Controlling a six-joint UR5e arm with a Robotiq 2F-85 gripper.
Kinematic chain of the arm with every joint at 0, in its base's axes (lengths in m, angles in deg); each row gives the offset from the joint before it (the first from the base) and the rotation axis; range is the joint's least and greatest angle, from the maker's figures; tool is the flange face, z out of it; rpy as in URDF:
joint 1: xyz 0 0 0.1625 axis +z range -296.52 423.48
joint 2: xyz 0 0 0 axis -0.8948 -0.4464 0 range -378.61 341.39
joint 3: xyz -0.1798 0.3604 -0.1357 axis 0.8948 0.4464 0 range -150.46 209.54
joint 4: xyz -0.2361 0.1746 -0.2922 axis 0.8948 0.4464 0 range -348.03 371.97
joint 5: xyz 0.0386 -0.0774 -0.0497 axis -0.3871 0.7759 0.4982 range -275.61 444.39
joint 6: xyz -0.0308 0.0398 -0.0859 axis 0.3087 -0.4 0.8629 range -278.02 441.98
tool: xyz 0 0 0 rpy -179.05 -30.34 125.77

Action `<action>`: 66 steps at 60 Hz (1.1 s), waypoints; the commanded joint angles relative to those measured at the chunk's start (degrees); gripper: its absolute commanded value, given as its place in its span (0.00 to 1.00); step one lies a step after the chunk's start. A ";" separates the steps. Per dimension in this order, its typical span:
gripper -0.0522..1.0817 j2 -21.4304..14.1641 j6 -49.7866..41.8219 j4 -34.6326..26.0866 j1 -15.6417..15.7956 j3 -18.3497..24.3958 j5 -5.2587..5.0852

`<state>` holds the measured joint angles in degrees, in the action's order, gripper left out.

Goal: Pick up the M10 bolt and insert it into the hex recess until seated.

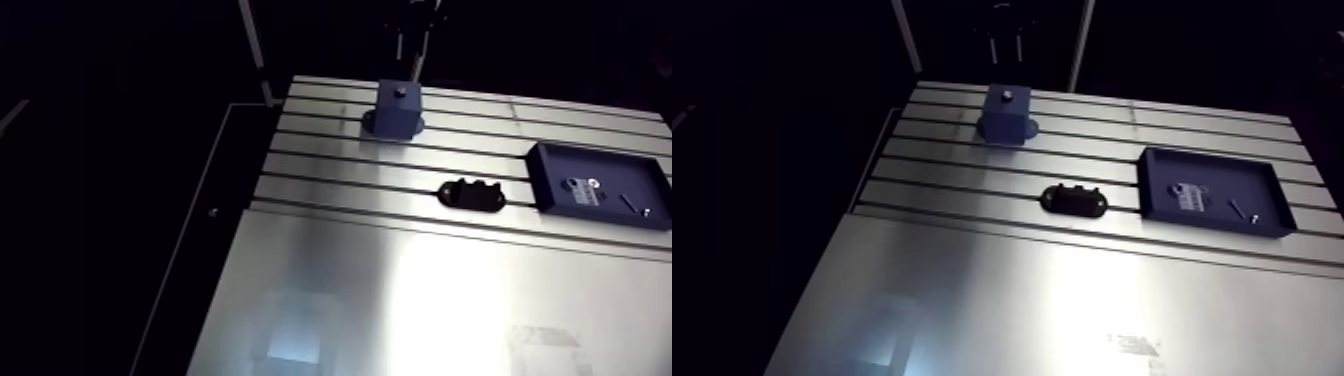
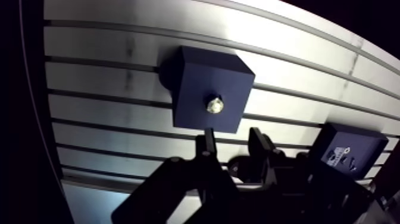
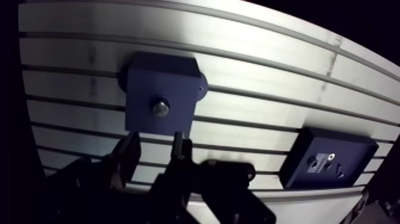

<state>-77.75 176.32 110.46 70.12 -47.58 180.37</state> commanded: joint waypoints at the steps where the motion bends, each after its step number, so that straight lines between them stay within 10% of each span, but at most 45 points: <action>1: 0.55 0.12 0.10 -0.01 0.04 0.02 -0.04; 66: 0.55 -0.14 -9.38 8.52 0.06 -6.22 -1.10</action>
<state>-77.79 168.67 117.96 70.18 -52.57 179.39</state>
